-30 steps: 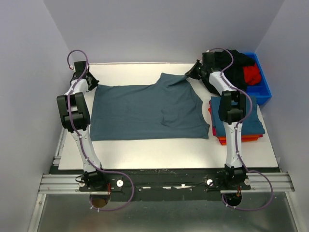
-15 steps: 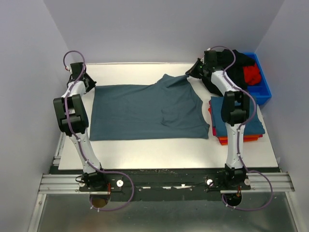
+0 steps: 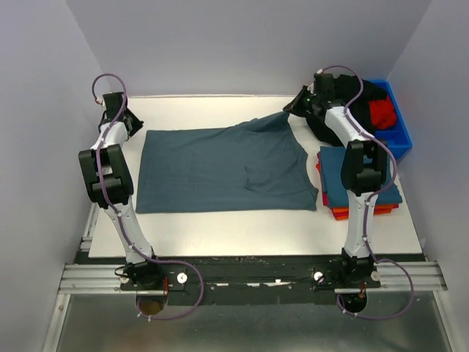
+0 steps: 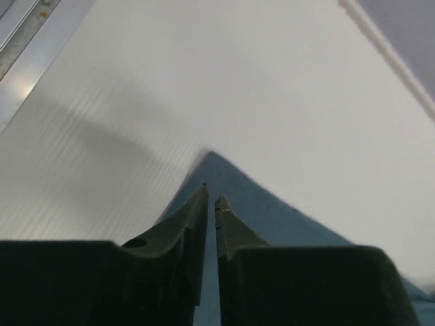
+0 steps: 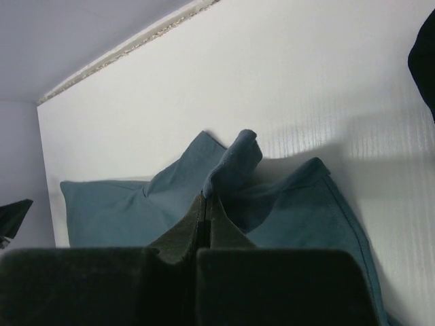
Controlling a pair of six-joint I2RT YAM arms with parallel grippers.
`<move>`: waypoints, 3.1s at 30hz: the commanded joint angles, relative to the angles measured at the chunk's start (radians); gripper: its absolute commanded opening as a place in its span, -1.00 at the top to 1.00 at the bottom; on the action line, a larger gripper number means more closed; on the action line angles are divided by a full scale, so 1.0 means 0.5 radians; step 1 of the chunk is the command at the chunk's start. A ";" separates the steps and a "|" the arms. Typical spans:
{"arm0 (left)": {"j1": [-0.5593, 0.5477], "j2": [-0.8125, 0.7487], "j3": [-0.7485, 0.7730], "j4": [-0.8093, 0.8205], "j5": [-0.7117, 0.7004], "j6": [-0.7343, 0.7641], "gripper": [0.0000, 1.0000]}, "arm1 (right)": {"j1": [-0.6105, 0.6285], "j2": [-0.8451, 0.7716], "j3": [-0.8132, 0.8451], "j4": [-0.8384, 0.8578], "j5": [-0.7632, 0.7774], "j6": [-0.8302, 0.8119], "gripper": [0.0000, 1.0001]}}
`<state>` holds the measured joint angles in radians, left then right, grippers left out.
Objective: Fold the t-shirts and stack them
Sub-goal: Grap the side of the flattened tshirt furthest away from the robot with both arms
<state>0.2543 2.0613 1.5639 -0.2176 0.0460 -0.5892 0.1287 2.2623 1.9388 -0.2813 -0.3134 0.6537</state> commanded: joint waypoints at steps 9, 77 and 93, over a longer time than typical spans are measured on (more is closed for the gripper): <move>-0.033 0.485 0.664 -0.359 -0.058 0.019 -0.18 | -0.015 0.040 0.107 0.004 -0.088 -0.013 0.99; -0.208 0.486 0.762 -0.433 -0.469 0.212 1.00 | -0.040 0.013 0.114 -0.008 -0.110 0.012 0.99; -0.220 0.706 1.054 -0.770 -0.546 0.160 0.02 | -0.043 0.034 0.151 -0.011 -0.131 0.024 0.99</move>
<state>0.1440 2.3615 2.0064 -0.5323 -0.2169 -0.5030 0.1165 2.2879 1.9942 -0.2852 -0.3569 0.6647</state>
